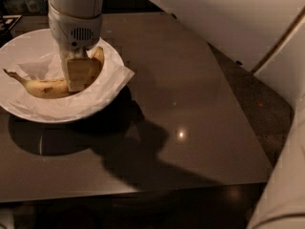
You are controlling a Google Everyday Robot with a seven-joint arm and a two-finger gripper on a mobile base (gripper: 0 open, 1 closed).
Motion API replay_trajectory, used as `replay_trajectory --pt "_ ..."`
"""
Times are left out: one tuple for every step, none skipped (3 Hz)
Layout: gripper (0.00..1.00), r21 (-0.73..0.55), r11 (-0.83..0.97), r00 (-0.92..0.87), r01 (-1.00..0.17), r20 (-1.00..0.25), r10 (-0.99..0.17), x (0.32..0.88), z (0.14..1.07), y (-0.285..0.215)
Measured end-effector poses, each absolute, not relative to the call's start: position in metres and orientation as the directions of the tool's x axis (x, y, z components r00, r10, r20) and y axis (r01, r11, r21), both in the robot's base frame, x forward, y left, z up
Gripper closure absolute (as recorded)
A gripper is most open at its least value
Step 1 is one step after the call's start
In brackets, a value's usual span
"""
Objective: Pick banana from white bowl
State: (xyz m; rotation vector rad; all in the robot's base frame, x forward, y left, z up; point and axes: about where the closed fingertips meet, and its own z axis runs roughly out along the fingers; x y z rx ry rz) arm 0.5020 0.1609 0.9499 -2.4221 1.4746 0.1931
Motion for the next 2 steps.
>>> replay_trajectory --pt "1.00 -0.183 -0.404 0.442 -0.896 -0.297 -0.846 0.481 0.962 0.154" --pt "1.00 -0.189 -0.366 0.409 -0.911 -0.314 -0.857 0.455 0.974 0.148"
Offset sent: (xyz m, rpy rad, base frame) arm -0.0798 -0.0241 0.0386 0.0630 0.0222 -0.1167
